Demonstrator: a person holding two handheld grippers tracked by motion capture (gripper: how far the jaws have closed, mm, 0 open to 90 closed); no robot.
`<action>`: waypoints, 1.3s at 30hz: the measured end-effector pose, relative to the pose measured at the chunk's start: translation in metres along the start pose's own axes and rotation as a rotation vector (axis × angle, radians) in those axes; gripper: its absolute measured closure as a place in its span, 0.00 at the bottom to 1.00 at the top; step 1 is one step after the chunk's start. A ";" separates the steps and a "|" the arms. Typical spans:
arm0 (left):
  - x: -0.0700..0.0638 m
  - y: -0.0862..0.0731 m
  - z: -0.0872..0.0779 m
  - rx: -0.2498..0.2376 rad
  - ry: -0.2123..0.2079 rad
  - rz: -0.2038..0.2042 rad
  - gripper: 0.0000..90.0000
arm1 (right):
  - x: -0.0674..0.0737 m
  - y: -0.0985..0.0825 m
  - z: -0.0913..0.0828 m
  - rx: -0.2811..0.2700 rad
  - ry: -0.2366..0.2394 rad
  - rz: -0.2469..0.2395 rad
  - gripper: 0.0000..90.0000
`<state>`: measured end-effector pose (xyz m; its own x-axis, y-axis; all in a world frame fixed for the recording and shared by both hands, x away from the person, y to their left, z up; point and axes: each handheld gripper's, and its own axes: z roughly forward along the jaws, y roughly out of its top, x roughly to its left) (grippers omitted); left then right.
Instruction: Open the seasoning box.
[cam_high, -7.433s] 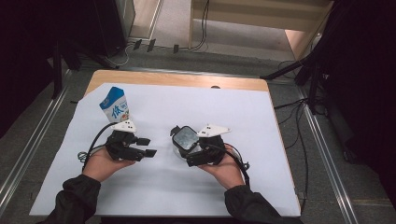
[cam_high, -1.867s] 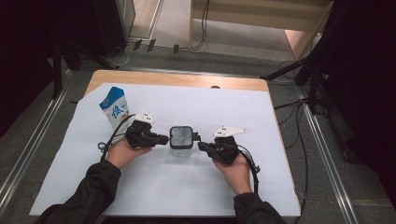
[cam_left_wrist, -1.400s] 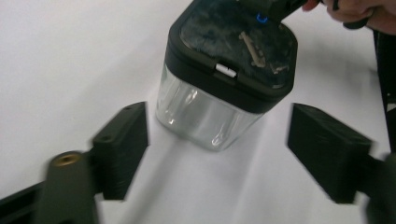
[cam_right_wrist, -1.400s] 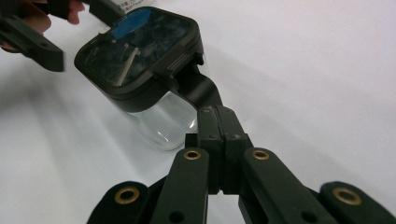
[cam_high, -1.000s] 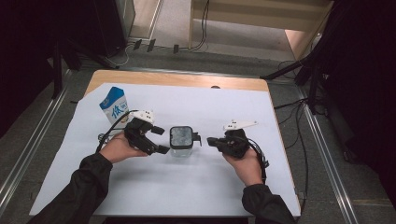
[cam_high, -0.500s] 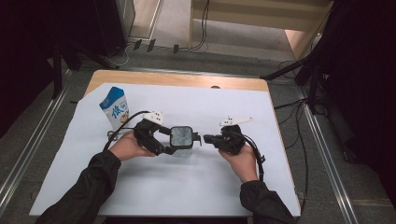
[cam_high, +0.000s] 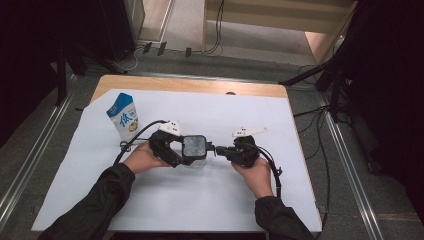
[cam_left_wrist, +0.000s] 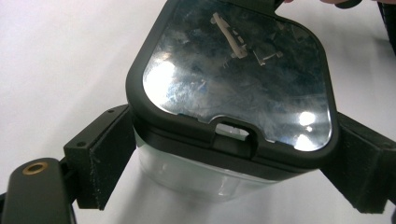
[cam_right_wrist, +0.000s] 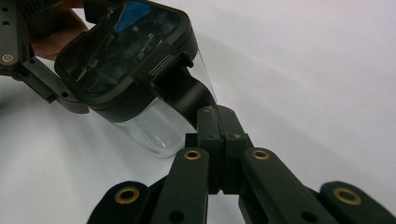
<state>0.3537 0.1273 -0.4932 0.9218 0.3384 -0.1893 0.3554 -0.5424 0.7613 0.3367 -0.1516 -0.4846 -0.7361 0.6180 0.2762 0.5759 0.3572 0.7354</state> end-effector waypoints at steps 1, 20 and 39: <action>0.000 0.000 0.000 0.000 0.000 0.000 0.13 | 0.000 0.000 0.000 -0.001 0.000 0.000 1.00; -0.004 0.005 -0.009 -0.009 0.004 0.007 0.15 | 0.002 0.000 -0.002 -0.002 -0.011 -0.010 1.00; -0.009 0.015 -0.024 -0.036 0.015 -0.006 0.15 | 0.001 0.000 -0.003 -0.005 -0.014 -0.012 1.00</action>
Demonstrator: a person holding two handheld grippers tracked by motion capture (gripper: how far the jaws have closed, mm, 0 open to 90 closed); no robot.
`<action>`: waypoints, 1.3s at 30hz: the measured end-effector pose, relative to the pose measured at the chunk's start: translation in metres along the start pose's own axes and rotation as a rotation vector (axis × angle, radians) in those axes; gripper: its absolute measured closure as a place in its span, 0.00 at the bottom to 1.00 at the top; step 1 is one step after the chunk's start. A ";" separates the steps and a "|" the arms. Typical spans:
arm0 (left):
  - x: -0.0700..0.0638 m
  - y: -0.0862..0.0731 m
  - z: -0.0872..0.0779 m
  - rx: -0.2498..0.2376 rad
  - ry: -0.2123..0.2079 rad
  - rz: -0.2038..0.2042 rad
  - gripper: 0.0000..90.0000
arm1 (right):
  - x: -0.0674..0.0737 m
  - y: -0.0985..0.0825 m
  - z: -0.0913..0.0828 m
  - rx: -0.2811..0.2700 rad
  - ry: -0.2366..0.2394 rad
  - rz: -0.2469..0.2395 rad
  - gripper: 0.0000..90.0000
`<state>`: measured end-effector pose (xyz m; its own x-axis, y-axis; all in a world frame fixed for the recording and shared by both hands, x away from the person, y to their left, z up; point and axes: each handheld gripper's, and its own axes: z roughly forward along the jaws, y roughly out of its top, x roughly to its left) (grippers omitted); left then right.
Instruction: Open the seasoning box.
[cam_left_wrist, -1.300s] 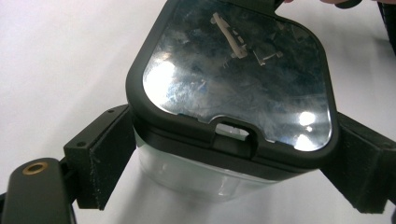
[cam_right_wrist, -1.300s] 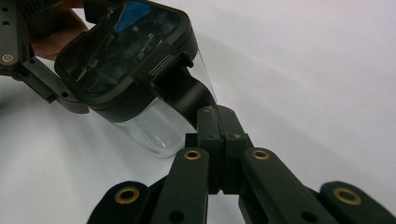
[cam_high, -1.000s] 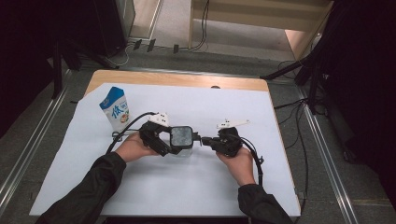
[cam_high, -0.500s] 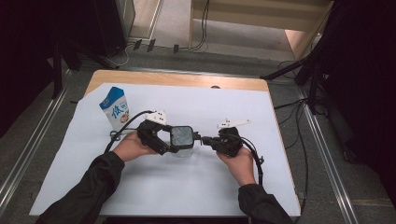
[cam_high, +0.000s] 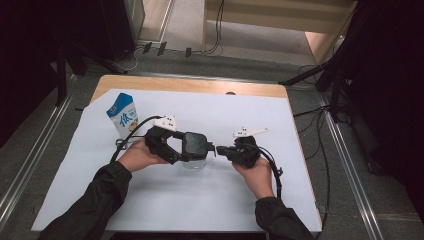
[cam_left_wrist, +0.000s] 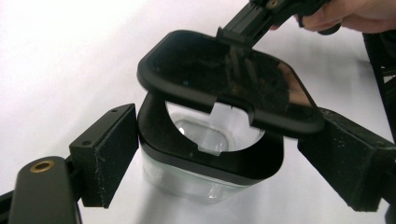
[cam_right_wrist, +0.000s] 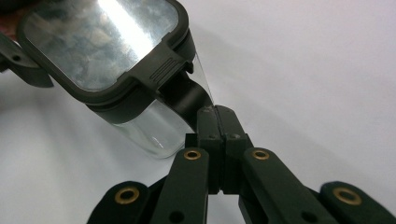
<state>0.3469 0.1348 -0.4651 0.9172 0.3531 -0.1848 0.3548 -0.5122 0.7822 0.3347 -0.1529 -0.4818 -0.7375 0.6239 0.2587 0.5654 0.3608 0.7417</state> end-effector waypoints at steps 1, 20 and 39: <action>0.000 0.001 -0.001 -0.001 0.002 0.002 0.15 | 0.000 0.000 0.000 0.000 0.000 -0.001 1.00; -0.008 0.008 -0.019 0.031 -0.078 0.053 0.61 | 0.000 0.000 -0.002 -0.002 0.007 0.001 1.00; -0.012 0.016 -0.024 0.018 -0.075 0.054 1.00 | 0.004 0.000 0.001 0.010 0.024 -0.010 1.00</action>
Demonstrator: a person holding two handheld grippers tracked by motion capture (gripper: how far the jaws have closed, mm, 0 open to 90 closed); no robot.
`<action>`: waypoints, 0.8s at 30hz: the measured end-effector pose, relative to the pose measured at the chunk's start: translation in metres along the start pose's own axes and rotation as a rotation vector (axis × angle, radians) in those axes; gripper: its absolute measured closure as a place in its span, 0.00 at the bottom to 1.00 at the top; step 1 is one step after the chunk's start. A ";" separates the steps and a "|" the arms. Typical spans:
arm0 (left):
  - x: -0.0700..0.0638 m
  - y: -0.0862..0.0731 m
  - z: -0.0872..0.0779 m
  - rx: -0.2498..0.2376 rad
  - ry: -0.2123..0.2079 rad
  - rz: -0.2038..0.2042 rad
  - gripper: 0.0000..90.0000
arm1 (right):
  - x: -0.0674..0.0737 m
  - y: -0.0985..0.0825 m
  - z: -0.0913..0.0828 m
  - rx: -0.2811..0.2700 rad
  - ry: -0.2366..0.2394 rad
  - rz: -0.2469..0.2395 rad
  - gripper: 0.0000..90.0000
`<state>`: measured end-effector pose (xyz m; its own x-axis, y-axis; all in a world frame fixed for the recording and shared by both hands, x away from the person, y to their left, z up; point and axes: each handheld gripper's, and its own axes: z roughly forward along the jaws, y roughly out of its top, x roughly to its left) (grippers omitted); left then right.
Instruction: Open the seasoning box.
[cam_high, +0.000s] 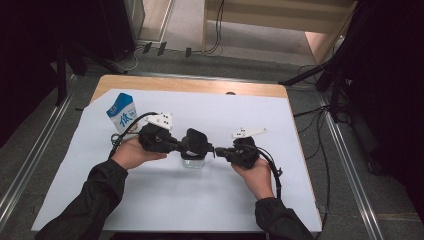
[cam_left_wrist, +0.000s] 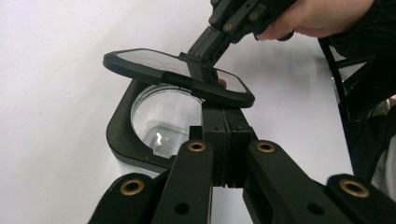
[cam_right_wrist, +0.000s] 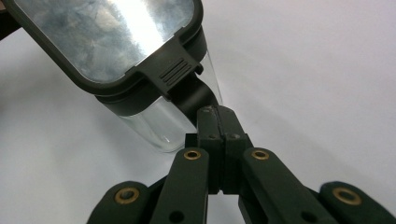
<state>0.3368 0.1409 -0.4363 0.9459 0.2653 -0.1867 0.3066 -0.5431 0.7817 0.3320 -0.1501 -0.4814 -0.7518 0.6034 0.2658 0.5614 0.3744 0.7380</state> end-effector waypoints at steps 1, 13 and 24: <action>0.000 0.001 0.000 -0.002 -0.001 -0.001 1.00 | 0.000 0.000 0.000 0.001 -0.004 -0.005 1.00; -0.003 0.015 0.009 0.000 0.013 -0.035 1.00 | 0.001 -0.003 0.001 -0.001 -0.011 0.003 1.00; -0.001 0.031 0.019 0.012 -0.010 -0.038 1.00 | 0.002 -0.005 0.001 -0.011 -0.012 0.033 1.00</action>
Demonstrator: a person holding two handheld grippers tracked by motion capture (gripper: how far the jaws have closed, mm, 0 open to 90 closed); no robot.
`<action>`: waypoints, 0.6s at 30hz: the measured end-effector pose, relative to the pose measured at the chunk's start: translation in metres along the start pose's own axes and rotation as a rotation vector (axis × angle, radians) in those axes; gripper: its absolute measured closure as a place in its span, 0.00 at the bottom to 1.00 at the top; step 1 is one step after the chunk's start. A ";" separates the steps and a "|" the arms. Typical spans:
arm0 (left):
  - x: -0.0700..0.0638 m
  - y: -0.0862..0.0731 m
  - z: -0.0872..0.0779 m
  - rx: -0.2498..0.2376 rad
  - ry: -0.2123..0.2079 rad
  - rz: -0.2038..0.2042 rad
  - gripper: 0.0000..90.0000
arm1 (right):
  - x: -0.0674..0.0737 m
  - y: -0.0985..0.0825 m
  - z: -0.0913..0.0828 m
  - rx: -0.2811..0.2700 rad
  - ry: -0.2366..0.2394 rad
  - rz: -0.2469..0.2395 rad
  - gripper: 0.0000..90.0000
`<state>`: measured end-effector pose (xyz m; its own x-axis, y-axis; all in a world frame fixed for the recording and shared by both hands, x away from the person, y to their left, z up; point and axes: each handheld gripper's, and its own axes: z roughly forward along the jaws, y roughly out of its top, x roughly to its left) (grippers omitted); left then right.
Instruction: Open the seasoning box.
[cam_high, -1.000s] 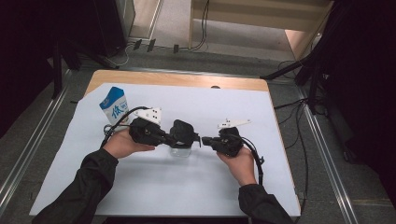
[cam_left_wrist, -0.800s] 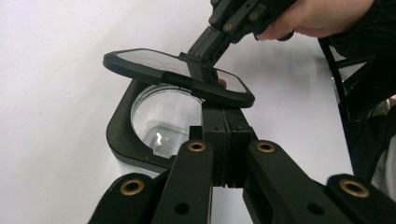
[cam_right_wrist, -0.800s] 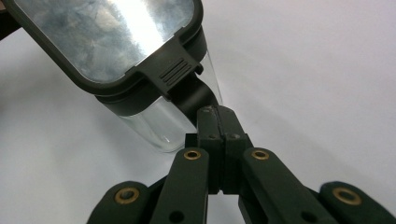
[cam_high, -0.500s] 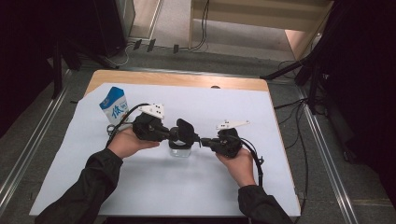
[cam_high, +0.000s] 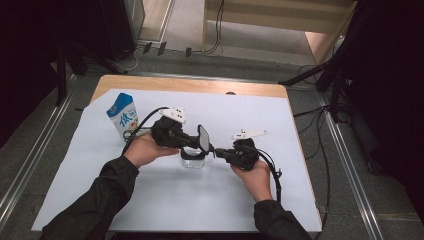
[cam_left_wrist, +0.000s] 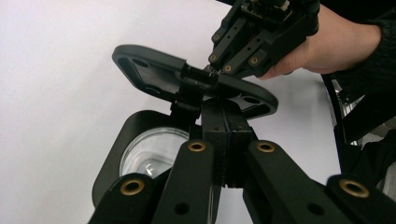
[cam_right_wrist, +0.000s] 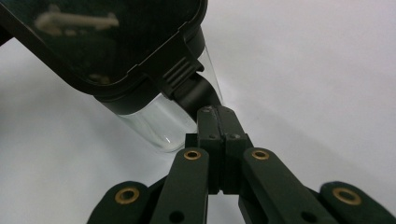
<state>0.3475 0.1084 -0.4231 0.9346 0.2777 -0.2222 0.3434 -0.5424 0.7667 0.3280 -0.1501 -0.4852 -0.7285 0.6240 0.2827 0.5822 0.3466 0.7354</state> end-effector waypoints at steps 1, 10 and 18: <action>0.000 0.002 0.002 0.000 0.002 0.002 1.00 | 0.000 -0.001 0.000 0.002 -0.002 -0.001 1.00; 0.000 0.016 0.025 0.019 -0.004 0.028 1.00 | 0.003 -0.001 0.000 0.002 -0.023 -0.010 1.00; 0.005 0.015 0.031 0.026 -0.016 0.017 1.00 | 0.005 -0.002 0.000 -0.002 -0.041 -0.016 1.00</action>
<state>0.3597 0.0768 -0.4313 0.9416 0.2556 -0.2191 0.3297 -0.5677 0.7543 0.3228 -0.1475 -0.4855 -0.7224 0.6464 0.2454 0.5698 0.3555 0.7409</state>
